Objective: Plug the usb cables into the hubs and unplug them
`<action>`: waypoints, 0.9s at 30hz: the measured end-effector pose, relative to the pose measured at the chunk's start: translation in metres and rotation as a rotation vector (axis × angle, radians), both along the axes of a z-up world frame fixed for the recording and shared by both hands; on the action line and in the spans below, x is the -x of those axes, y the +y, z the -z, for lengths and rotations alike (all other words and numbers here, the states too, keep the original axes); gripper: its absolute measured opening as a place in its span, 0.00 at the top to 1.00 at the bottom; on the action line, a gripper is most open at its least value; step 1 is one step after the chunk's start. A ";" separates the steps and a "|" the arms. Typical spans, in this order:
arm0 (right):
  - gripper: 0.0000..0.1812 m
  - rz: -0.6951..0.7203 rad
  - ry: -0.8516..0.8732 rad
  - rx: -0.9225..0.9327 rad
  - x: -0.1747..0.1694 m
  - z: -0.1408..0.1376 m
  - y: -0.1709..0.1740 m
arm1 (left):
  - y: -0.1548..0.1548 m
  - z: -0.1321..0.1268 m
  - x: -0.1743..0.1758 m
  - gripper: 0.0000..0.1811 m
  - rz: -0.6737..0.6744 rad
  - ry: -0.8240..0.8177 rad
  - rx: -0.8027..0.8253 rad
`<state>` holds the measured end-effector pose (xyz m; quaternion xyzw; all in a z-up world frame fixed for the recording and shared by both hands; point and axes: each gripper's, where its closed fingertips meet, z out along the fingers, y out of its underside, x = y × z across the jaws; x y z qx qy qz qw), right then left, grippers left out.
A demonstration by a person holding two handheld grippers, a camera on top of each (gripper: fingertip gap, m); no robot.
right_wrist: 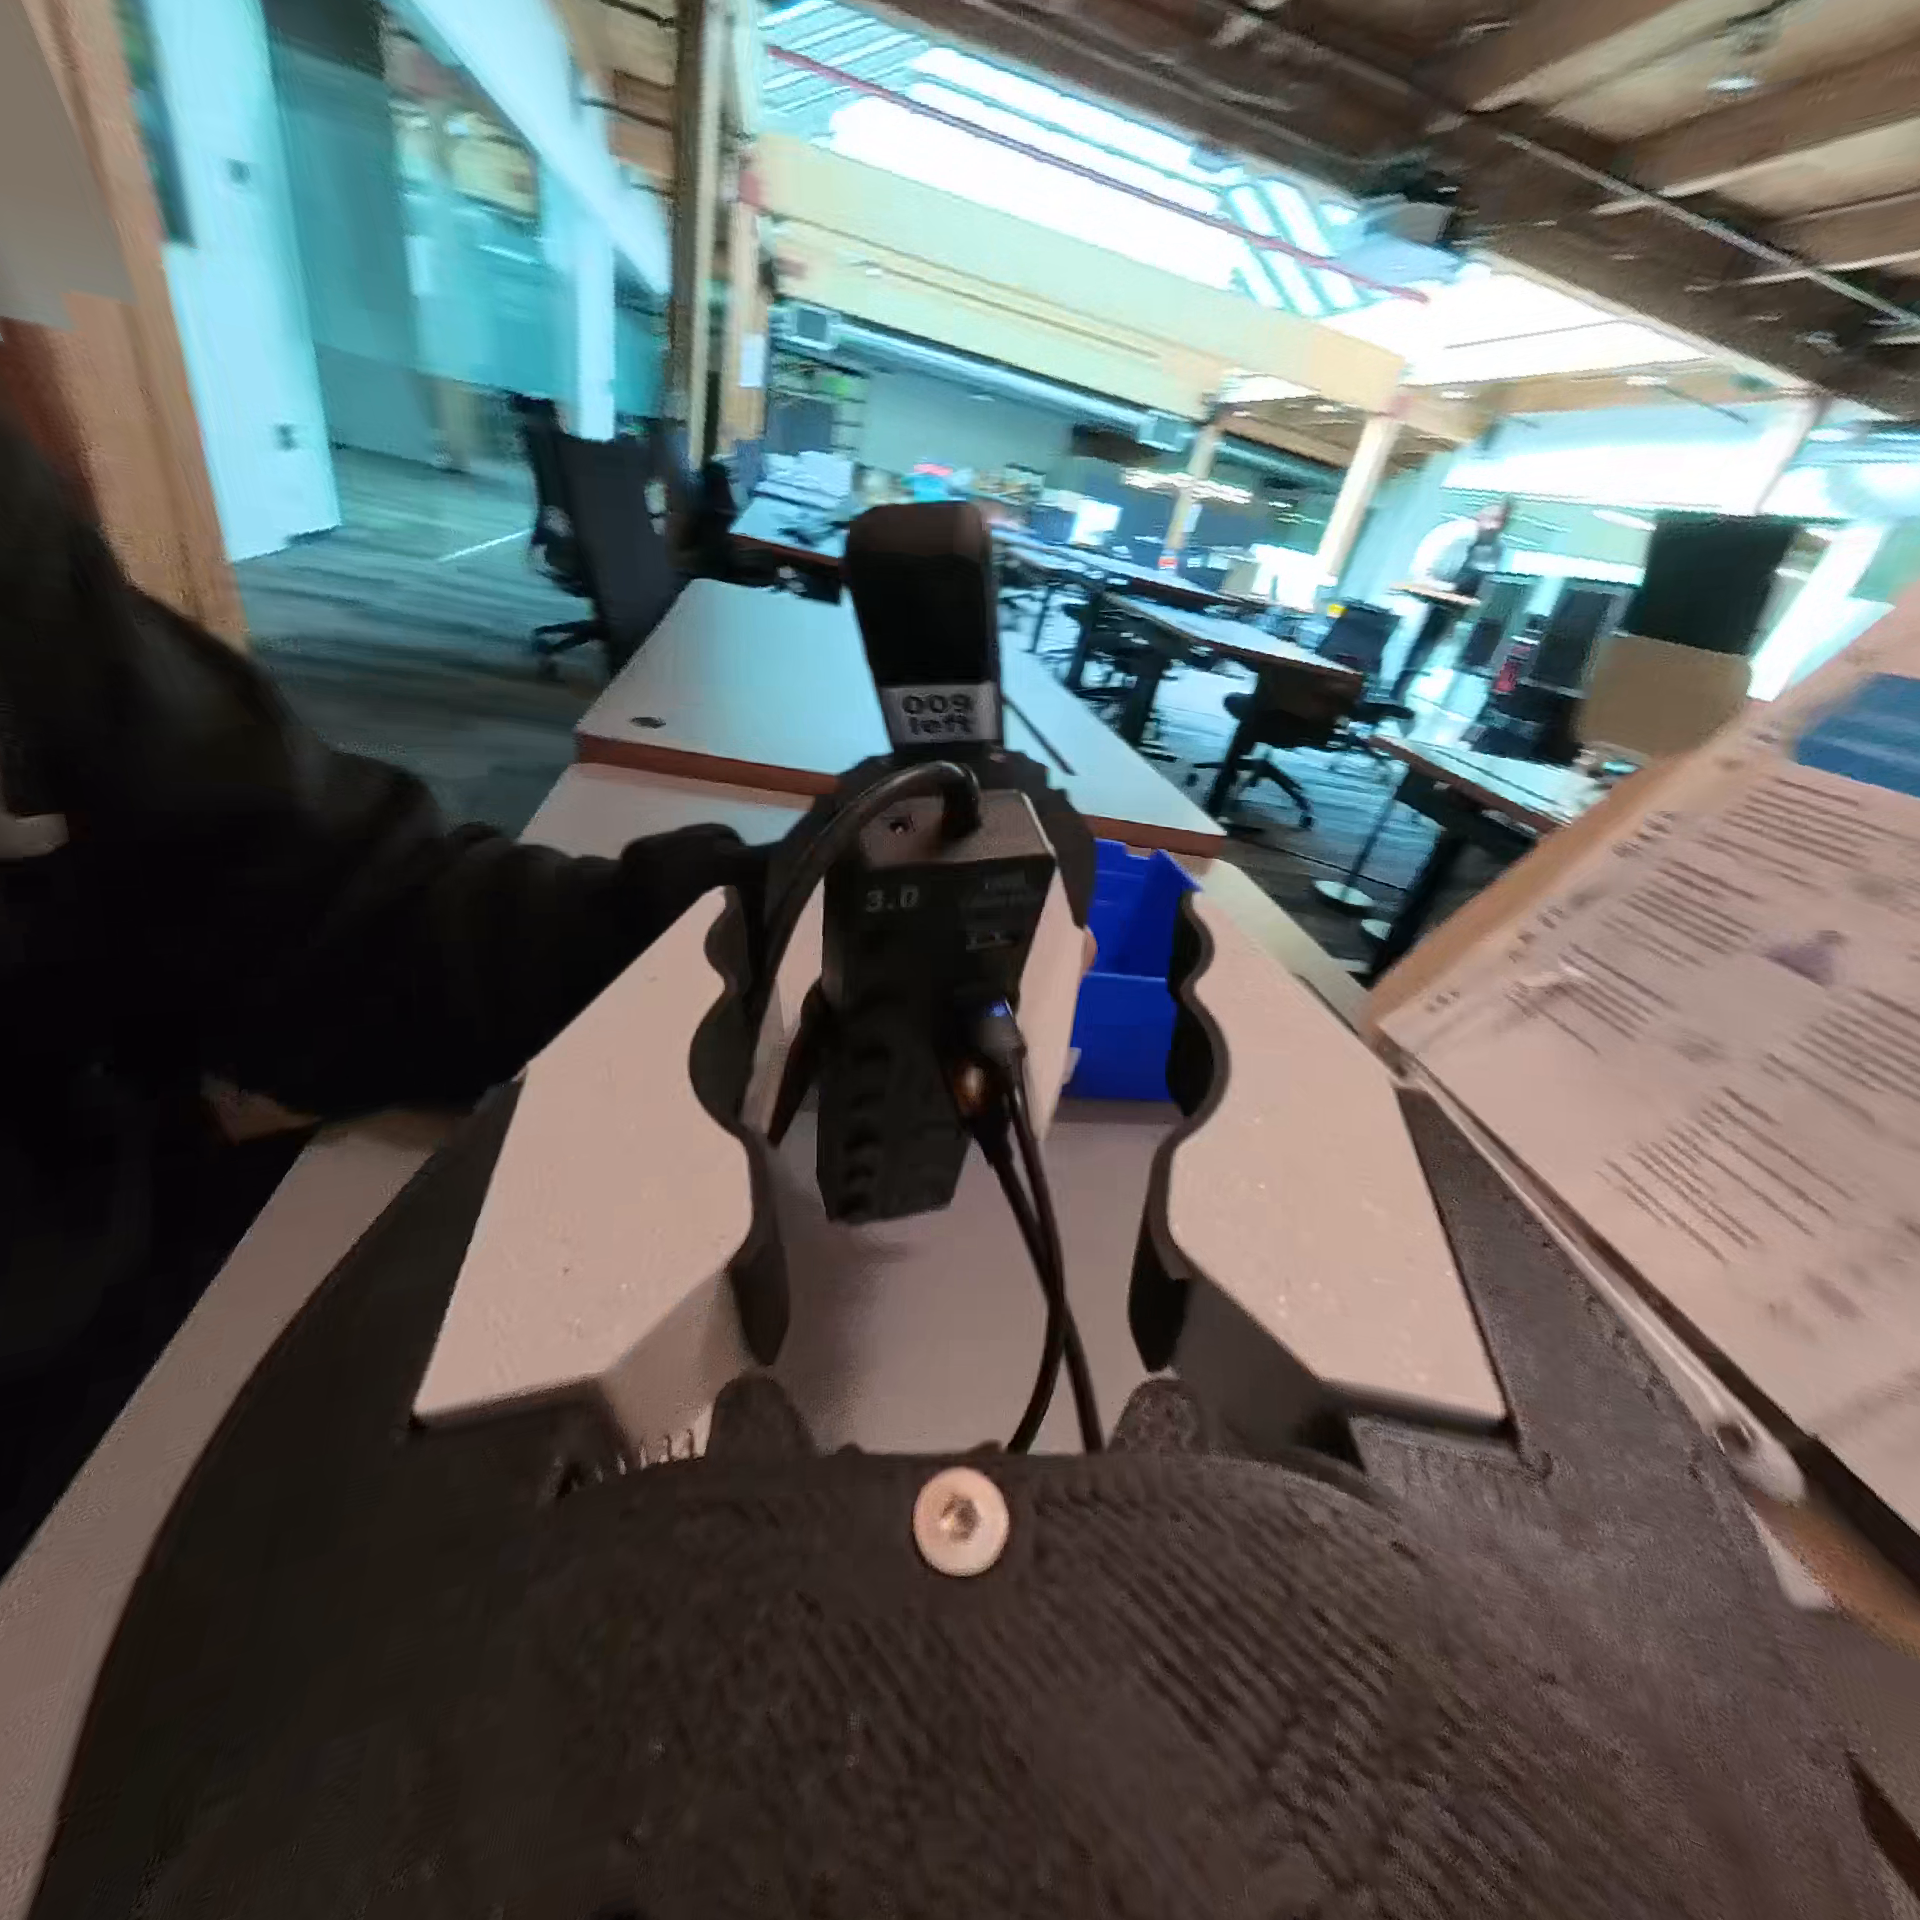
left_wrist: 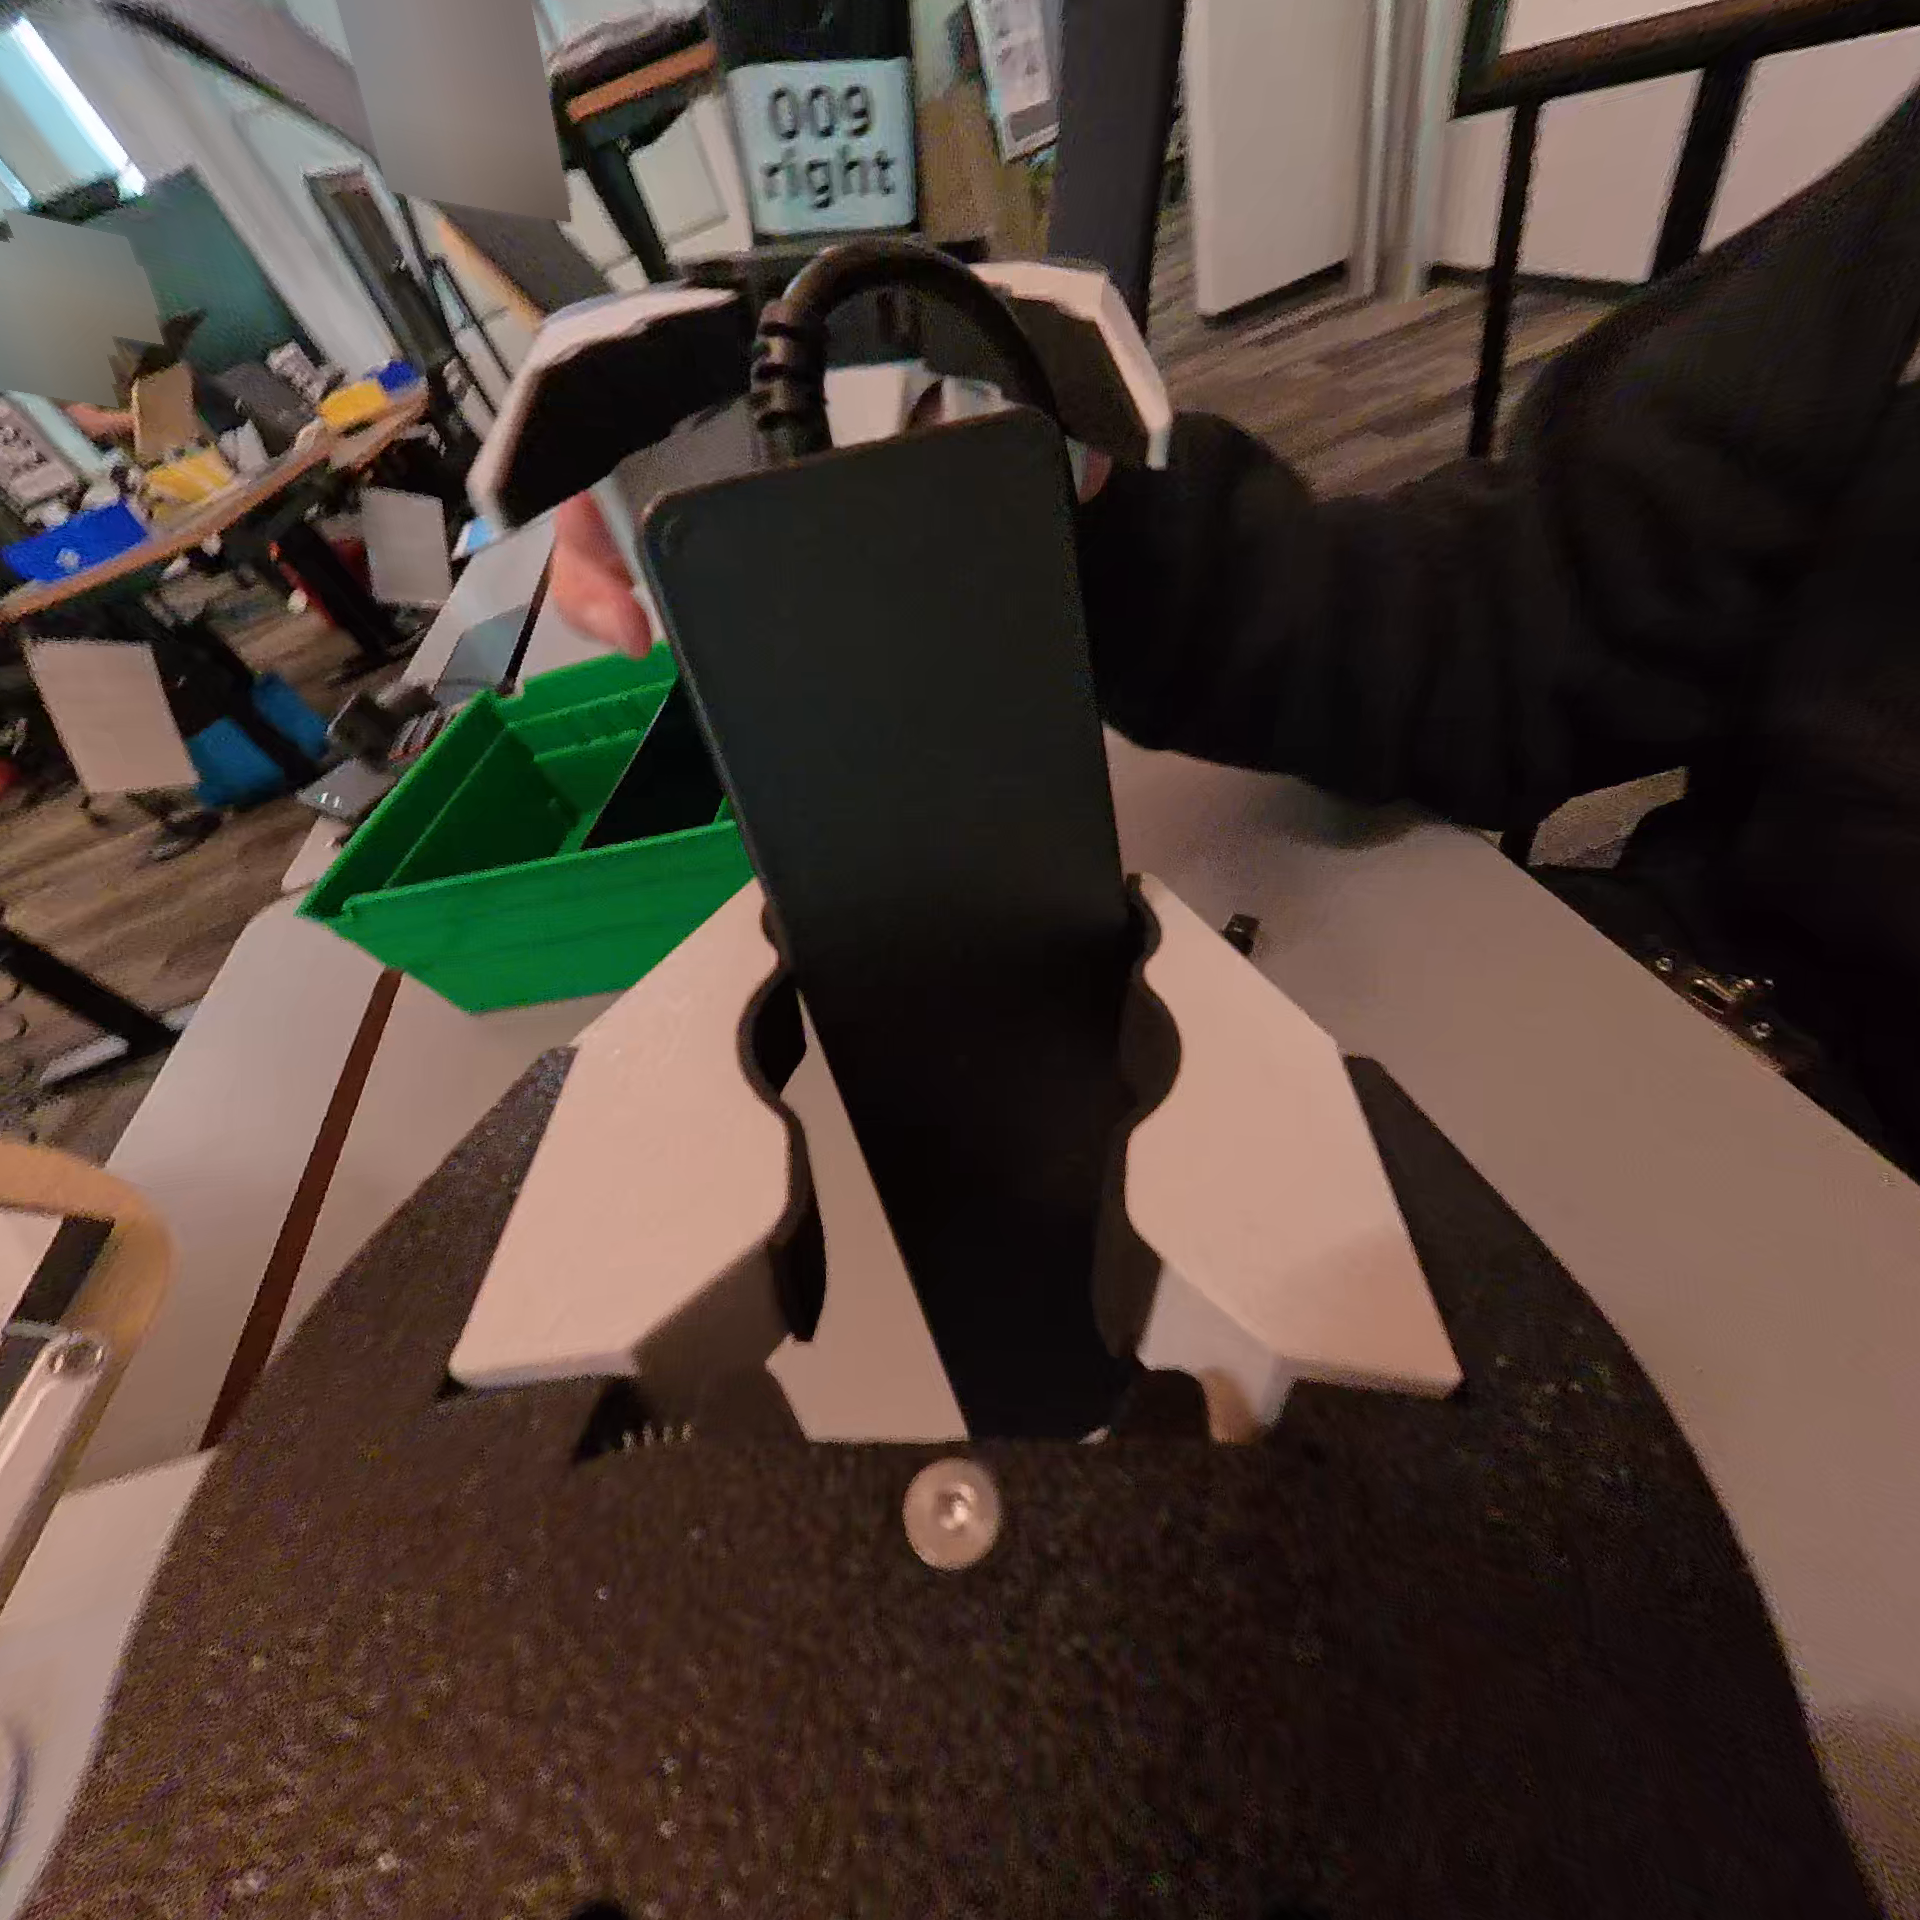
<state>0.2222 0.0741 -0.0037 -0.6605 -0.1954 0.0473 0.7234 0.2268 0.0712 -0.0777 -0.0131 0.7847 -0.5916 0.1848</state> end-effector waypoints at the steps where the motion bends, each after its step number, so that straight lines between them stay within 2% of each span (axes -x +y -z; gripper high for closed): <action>1: 0.53 -0.039 -0.023 0.022 0.004 0.003 0.008 | 0.001 -0.001 -0.001 0.68 0.019 -0.007 0.016; 5: 0.52 -0.134 -0.167 0.162 0.017 0.030 0.032 | 0.009 0.007 -0.002 0.68 0.035 0.002 -0.008; 9: 0.57 -0.150 -0.187 0.156 0.017 0.034 0.048 | 0.016 0.010 -0.003 0.68 0.044 0.039 0.051; 13: 0.59 -0.088 -0.261 0.158 0.014 0.042 0.062 | 0.017 0.024 -0.008 0.68 0.027 0.068 0.002; 16: 0.67 -0.037 -0.319 0.162 0.007 0.045 0.069 | 0.016 0.031 -0.014 0.68 -0.013 0.069 -0.041; 19: 0.67 -0.013 -0.348 0.209 0.003 0.051 0.071 | 0.020 0.036 -0.021 0.68 -0.055 0.053 -0.075; 21: 0.67 0.035 -0.383 0.229 -0.002 0.051 0.072 | 0.024 0.033 -0.028 0.68 -0.105 0.029 -0.065; 24: 0.68 0.193 -0.428 0.195 -0.021 0.036 0.073 | 0.031 0.017 -0.046 0.70 -0.237 0.039 0.043; 27: 0.68 0.215 -0.422 0.188 -0.024 0.032 0.071 | 0.024 0.007 -0.044 0.64 -0.223 0.085 0.129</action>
